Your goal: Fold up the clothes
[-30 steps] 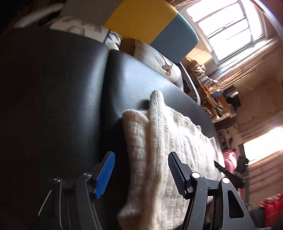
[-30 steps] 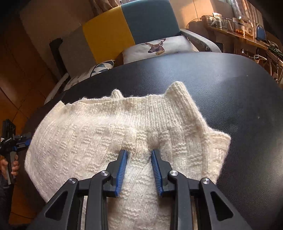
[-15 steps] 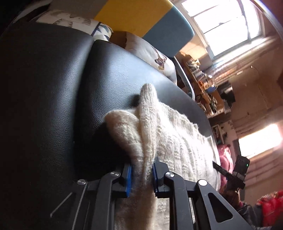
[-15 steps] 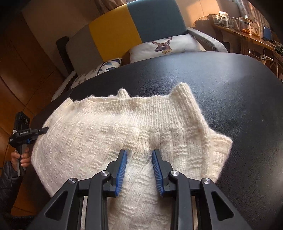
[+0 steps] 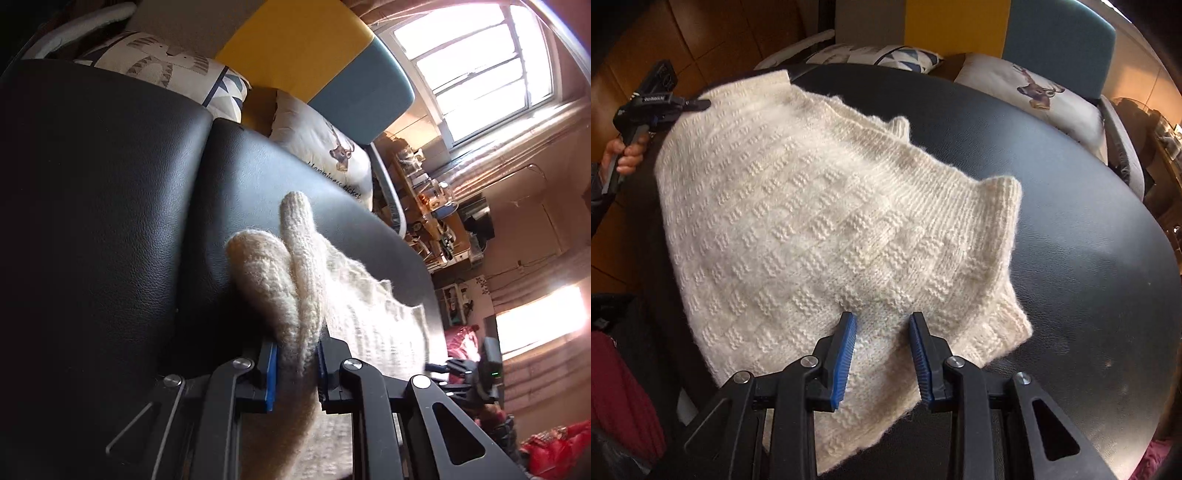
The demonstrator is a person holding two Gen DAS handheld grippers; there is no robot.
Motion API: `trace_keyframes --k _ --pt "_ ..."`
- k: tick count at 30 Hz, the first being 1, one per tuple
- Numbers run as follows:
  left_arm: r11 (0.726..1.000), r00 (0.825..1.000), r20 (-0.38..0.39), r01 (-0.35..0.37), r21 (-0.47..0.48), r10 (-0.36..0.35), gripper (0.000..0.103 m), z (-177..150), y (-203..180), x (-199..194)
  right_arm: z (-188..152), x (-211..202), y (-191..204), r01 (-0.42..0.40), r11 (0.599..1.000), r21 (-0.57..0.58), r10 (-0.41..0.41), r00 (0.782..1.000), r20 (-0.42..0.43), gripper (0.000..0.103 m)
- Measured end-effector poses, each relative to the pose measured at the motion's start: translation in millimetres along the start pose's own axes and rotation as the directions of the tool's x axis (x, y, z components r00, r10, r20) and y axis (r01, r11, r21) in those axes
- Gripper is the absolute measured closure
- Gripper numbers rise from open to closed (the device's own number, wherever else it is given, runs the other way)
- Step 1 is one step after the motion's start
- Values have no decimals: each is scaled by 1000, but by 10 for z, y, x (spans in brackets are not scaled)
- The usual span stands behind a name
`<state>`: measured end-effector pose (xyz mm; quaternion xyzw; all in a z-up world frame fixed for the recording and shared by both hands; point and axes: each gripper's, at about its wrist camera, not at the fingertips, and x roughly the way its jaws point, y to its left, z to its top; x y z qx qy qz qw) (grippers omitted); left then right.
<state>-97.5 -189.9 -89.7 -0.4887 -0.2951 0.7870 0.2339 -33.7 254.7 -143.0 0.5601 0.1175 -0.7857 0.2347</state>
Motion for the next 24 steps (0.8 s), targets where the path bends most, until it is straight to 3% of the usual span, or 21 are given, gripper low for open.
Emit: trace_keyframes --k 6,12,19,24 --pt "992 992 31 124 -13 -124 87 -7 -552 -198 -15 89 -54 -30 998 46 30 999 13 73" --pt "961 962 52 272 -58 -269 87 6 -1277 -116 -114 65 -73 -40 995 95 34 997 65 73" --pt "949 955 42 295 -107 -292 87 -36 -1988 366 -184 47 -87 -74 988 134 58 991 119 73" --pt "969 969 -30 242 -55 -244 87 -261 -2405 850 -248 38 -141 -133 979 152 106 979 172 73"
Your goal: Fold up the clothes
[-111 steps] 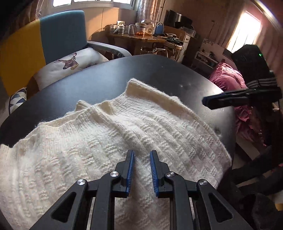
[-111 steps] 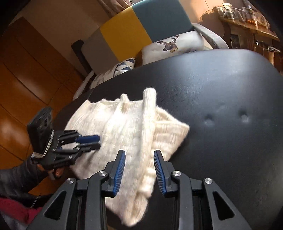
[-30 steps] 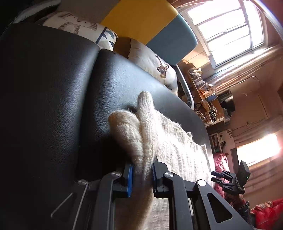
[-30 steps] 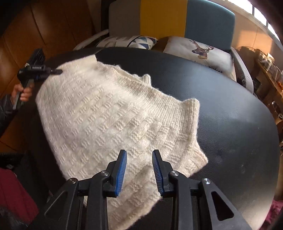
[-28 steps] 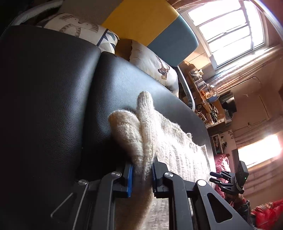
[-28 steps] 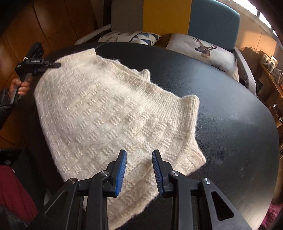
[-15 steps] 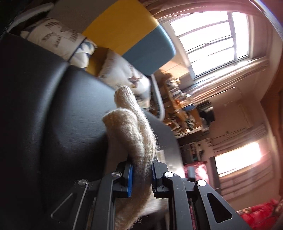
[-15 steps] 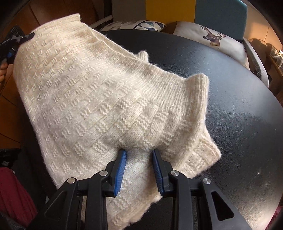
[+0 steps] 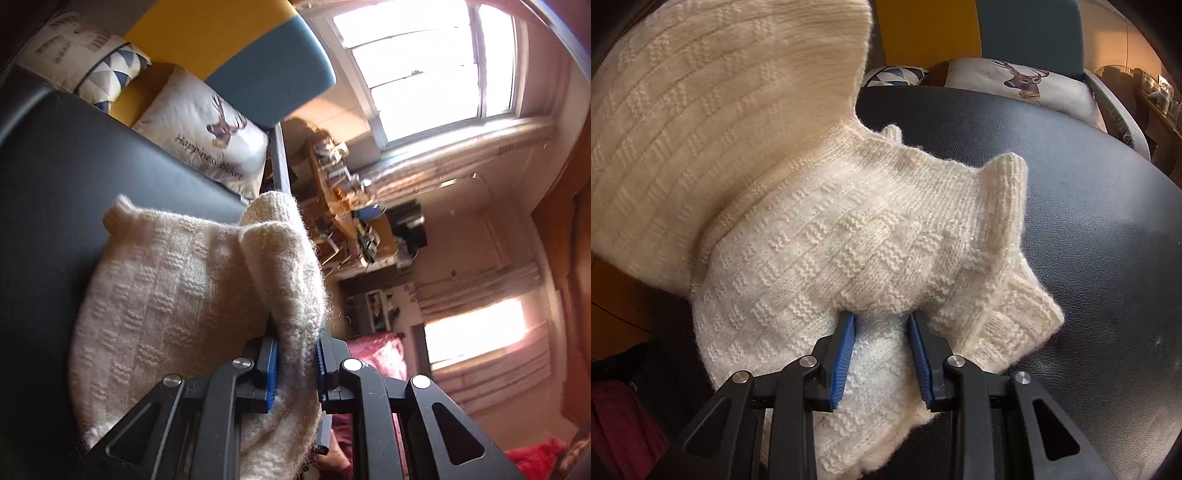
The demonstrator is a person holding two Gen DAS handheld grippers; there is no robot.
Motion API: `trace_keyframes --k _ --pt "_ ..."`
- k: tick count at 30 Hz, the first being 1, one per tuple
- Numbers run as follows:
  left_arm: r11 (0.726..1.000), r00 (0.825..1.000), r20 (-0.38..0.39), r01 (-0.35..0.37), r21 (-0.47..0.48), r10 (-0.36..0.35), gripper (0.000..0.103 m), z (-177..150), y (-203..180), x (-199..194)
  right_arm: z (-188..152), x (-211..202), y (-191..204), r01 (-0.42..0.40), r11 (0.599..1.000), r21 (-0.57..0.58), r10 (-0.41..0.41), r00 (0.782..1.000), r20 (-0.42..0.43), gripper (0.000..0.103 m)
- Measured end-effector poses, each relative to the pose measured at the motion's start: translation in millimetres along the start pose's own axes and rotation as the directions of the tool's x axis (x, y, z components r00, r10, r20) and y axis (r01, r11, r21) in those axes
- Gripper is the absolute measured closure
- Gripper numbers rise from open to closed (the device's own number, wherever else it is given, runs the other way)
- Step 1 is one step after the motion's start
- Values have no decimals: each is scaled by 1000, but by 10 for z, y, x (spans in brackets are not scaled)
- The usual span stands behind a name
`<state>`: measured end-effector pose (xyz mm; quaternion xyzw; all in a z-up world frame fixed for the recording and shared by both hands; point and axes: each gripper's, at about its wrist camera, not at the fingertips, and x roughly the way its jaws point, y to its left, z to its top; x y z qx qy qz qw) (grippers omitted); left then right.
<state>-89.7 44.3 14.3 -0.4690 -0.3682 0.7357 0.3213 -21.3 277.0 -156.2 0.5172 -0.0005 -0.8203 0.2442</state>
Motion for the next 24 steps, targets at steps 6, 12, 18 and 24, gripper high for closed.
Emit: trace_keyframes --k 6,12,18,24 --pt "991 984 -122 -130 34 133 87 -318 72 700 -9 -15 33 -62 997 47 59 996 62 73" --pt "979 966 -161 -203 12 202 87 -502 224 1047 -35 -25 49 -76 995 68 70 993 94 73" --pt "970 956 -168 -241 13 240 85 -711 224 1205 -54 -22 76 -80 993 86 69 990 123 73" --pt "992 970 -211 -127 -19 121 78 -724 141 1118 -114 -39 57 -121 986 116 99 980 175 73"
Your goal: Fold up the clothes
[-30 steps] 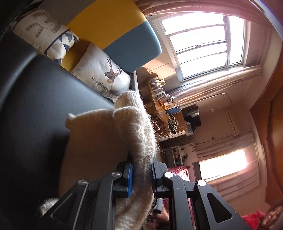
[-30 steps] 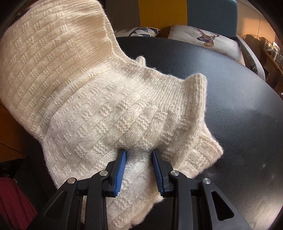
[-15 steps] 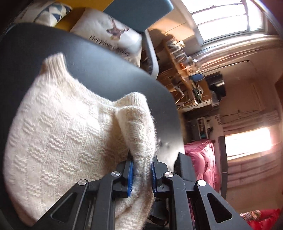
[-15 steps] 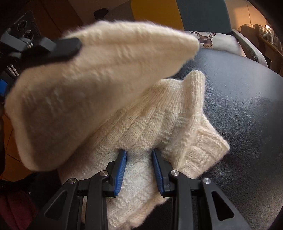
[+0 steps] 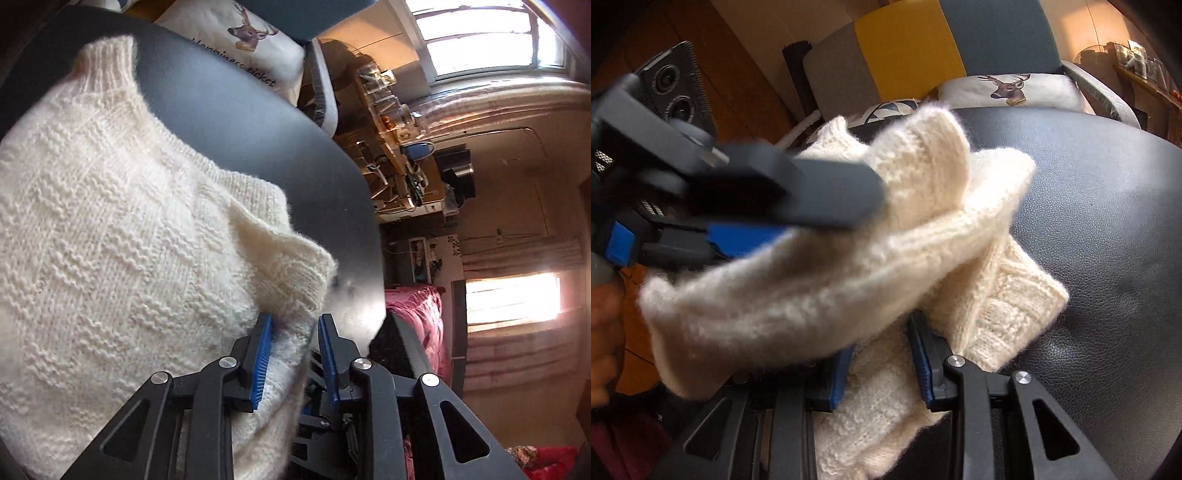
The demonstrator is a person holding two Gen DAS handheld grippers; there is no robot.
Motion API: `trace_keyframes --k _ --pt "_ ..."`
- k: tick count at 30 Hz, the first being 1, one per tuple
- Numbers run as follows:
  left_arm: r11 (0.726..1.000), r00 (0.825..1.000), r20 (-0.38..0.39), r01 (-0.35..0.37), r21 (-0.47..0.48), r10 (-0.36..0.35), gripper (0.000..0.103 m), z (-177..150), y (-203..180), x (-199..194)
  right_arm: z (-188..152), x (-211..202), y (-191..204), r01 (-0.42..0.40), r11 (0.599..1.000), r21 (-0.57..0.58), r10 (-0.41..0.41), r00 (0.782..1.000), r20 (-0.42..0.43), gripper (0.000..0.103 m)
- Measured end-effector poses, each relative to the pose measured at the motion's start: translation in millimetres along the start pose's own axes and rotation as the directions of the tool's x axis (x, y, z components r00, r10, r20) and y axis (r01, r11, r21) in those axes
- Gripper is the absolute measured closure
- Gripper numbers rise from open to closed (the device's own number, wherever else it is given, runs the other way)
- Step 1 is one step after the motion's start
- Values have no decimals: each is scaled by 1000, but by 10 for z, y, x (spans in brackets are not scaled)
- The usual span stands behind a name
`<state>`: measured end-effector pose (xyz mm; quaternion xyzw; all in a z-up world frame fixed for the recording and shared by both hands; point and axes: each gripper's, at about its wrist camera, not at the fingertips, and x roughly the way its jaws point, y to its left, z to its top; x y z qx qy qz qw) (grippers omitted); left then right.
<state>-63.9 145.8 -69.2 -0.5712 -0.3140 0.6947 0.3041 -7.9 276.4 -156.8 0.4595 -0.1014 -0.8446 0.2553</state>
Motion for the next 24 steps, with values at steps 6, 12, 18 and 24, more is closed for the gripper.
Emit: trace_keyframes --k 6,12,18,24 --pt "988 995 104 -5 153 -11 77 0 -128 -734 22 -10 53 0 1000 13 0 1000 8 73" --pt "945 974 193 -173 277 122 75 -165 208 -1190 -34 -463 244 119 993 -10 -118 993 21 73" --pt "923 958 206 -255 287 201 75 -375 672 -1226 142 -1122 566 53 993 -109 -44 995 85 69" --pt "901 951 246 -267 343 188 75 -467 778 -1340 194 -1063 1162 -72 973 -221 66 997 -38 61"
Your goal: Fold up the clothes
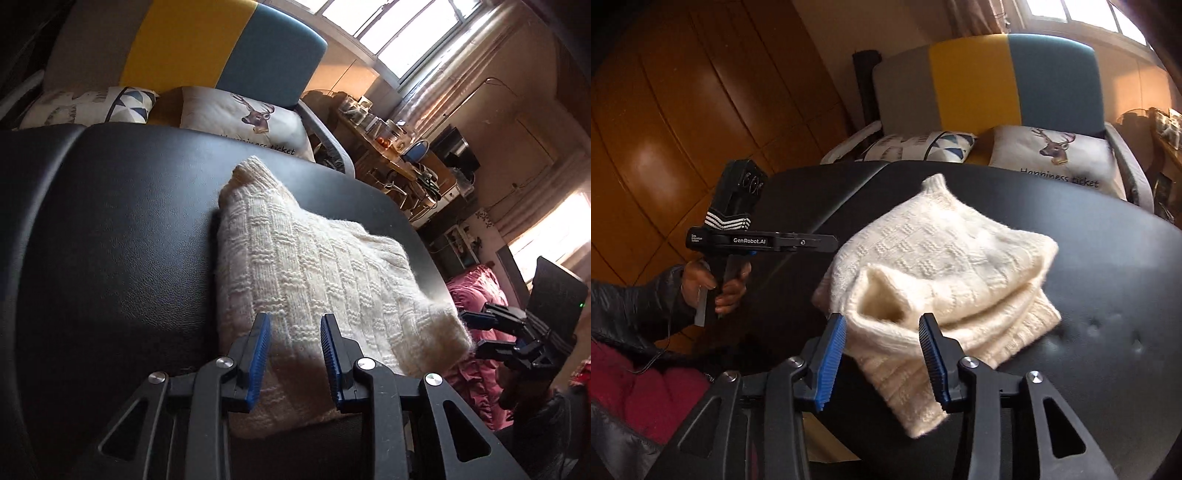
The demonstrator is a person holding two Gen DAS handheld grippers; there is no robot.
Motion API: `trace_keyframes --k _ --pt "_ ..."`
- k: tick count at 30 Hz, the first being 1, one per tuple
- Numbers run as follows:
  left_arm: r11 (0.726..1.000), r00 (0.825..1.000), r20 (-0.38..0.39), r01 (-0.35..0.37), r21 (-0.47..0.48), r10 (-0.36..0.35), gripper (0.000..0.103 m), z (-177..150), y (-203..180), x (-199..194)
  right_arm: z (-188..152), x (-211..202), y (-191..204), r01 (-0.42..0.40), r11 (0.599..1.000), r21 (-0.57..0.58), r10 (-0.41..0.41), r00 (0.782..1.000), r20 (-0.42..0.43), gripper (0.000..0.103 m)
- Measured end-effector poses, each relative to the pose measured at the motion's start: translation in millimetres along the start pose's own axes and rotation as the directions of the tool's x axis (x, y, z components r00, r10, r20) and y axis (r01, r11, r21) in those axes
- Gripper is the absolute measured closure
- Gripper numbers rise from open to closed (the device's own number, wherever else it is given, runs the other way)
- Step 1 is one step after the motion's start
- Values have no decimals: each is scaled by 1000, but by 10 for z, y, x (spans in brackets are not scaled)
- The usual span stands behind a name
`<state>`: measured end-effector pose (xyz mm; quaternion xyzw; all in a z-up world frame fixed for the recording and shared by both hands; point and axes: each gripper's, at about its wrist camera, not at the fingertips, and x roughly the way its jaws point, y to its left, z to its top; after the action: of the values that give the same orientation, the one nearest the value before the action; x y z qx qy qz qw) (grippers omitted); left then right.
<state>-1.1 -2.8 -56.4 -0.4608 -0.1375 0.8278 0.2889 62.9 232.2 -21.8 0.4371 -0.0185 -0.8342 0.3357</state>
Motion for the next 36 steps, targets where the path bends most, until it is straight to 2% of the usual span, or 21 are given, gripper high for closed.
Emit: trace_keyframes --k 3,6,7,9,11,13,16,18,19,20,21,24,25,28,30,34,35,36 --pt "998 1000 -24 -1 68 2 75 -17 -43 63 71 277 70 -71 997 -4 70 990 -120 59" --pt "985 999 -40 1 170 6 75 -61 -162 166 15 544 61 -33 999 15 36 977 -209 59" --pt "974 999 -44 6 226 4 75 -90 -233 188 -16 630 27 -9 999 37 17 973 -231 61" --pt "940 998 -65 1 341 23 75 -179 -338 252 -204 731 -91 -41 992 117 69 965 -253 75" --pt "904 992 -105 -19 428 70 73 -287 -349 357 -511 801 -243 -49 981 187 99 958 -271 78" --pt "901 985 -166 27 432 49 73 -374 -262 421 -795 807 -437 -59 958 281 127 964 -234 91" --pt "884 982 -182 48 465 43 73 -422 -223 392 -961 664 -582 -119 920 373 171 979 -108 92" --pt "902 981 -193 98 419 -17 73 -350 -226 300 -1000 593 -607 -150 897 416 193 979 -65 87" --pt "909 980 -196 122 398 -46 73 -315 -228 255 -997 516 -611 -163 890 425 197 980 -37 80" --pt "908 981 -186 132 397 -61 73 -290 -247 217 -981 402 -611 -173 890 423 192 981 -2 73" --pt "907 982 -176 140 398 -75 73 -267 -267 182 -964 288 -612 -183 889 420 187 982 33 73" --pt "886 985 -161 135 444 -70 73 -280 -395 183 -914 -52 -614 -213 887 410 171 976 137 72" --pt "878 981 -173 155 452 -84 73 -300 -448 215 -887 -147 -648 -218 882 418 156 971 179 70" --pt "848 981 -181 157 506 -74 73 -373 -644 351 -742 -258 -898 -227 840 492 84 951 296 60" --pt "838 979 -188 171 518 -84 73 -401 -741 425 -634 -102 -1111 -218 789 574 50 954 294 58" --pt "835 975 -195 195 514 -108 73 -444 -869 508 -515 295 -1382 -157 717 679 23 979 203 58" --pt "835 973 -199 205 510 -118 73 -439 -886 520 -478 349 -1411 -137 717 683 13 983 184 62" --pt "832 971 -199 218 510 -133 73 -437 -912 521 -432 362 -1409 -114 734 669 -3 985 171 68"
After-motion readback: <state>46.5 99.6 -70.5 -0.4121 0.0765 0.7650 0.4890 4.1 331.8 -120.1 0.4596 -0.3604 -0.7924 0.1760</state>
